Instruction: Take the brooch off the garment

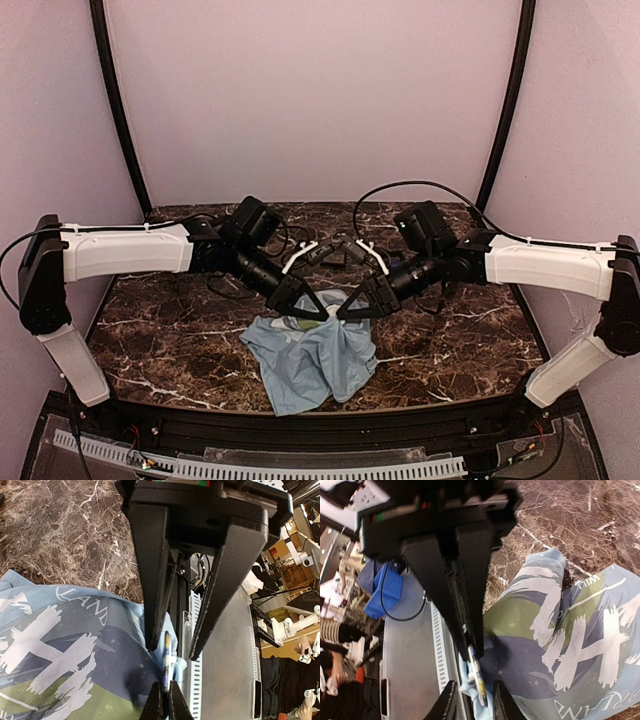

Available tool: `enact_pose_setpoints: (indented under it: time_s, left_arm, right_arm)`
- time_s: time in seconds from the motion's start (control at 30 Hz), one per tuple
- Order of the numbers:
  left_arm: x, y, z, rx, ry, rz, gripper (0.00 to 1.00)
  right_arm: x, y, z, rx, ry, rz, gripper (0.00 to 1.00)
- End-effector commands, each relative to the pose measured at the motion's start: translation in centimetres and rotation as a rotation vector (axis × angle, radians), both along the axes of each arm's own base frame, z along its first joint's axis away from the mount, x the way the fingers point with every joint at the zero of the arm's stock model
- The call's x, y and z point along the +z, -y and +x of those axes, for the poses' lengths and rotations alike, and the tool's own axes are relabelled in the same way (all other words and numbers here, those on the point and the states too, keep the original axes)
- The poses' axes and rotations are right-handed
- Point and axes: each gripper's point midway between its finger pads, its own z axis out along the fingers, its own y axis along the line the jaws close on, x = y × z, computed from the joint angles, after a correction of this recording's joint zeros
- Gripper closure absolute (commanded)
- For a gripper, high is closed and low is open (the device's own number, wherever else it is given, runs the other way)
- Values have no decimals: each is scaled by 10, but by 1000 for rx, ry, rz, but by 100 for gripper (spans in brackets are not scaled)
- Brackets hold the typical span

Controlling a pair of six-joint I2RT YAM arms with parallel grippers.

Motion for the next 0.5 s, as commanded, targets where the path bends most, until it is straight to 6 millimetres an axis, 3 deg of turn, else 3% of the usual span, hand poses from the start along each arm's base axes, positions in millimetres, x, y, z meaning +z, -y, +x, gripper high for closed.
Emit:
enact_pose_setpoints:
  time_s: [0.0, 0.13, 0.3, 0.47]
  left_arm:
    - [20, 1, -1, -13, 48, -62, 99]
    - [33, -3, 5, 3, 32, -114, 99]
    - [41, -7, 6, 1, 31, -140, 99]
    - [44, -7, 5, -4, 29, -153, 99]
  right_arm:
    - [22, 2, 16, -92, 85, 54, 60]
    - [31, 6, 22, -165, 118, 91, 47]
    - [35, 8, 20, -215, 118, 150, 37]
    - [31, 3, 12, -207, 80, 190, 34]
